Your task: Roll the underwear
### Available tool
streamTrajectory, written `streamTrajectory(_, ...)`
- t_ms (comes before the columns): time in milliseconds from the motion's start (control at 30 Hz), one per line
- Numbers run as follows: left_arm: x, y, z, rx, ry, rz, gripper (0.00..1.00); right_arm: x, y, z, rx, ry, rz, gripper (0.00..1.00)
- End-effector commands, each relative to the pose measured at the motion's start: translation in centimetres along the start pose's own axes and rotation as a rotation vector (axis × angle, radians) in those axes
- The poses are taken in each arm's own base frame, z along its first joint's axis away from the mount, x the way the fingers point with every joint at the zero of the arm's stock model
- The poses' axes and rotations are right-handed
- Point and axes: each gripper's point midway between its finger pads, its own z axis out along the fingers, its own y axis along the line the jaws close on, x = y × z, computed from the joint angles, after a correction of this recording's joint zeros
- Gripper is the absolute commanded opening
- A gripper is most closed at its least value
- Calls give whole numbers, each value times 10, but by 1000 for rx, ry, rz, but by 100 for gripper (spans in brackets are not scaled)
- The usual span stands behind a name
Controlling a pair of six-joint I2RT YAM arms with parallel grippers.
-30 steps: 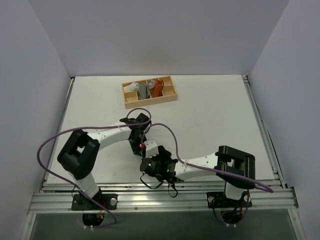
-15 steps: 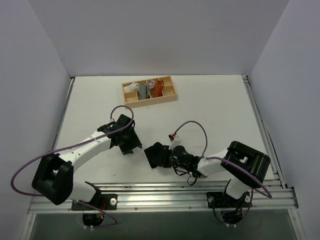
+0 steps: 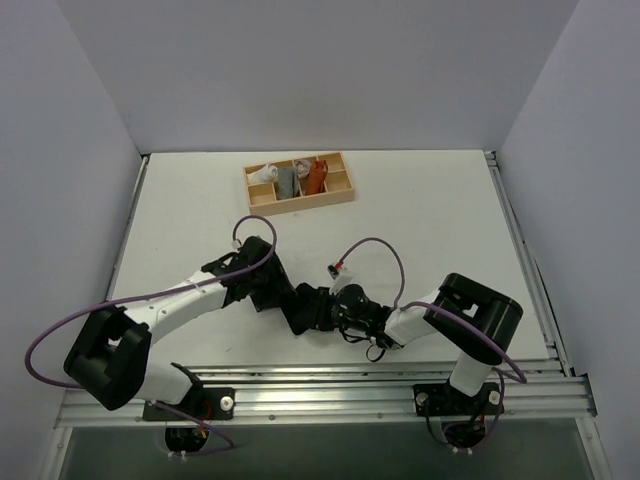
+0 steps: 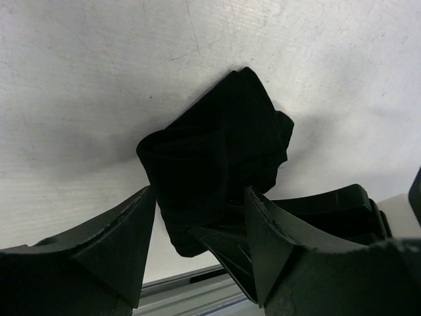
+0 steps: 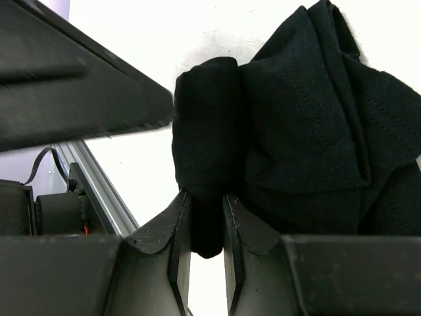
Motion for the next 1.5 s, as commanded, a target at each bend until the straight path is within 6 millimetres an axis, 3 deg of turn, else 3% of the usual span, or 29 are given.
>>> streamTrajectory(0,3,-10,9,55,-5,-12,64,42,-56,-9,201,157,0,0)
streamTrajectory(267,19,11,24,-48,52,-58,66,40,-56,-7,204,167,-2,0)
streamTrajectory(433,17,21,26,-115,42,-66,67,39,-55,-5,200,167,-9,0)
streamTrajectory(567,17,23,33,-166,68,-54,52,40,-54,-3,196,180,-17,0)
streamTrajectory(600,19,27,37,-188,79,-54,36,42,-52,-3,193,187,-22,0)
streamTrajectory(667,18,25,37,-210,92,-46,23,42,-55,-7,232,206,-53,3)
streamTrajectory(700,18,29,40,-238,95,-39,15,38,-49,-6,235,197,-70,7)
streamTrajectory(733,15,32,39,-262,91,-23,12,34,-48,-7,258,182,-98,20)
streamTrajectory(833,14,34,36,-312,108,-14,3,14,-35,-17,339,135,-209,38)
streamTrajectory(1033,11,26,37,-368,161,26,2,-26,0,-31,413,39,-418,51)
streamTrajectory(1300,13,24,33,-392,183,7,2,-20,18,-15,418,72,-626,56)
streamTrajectory(1467,18,31,36,-414,196,-17,2,-16,14,-5,456,79,-708,58)
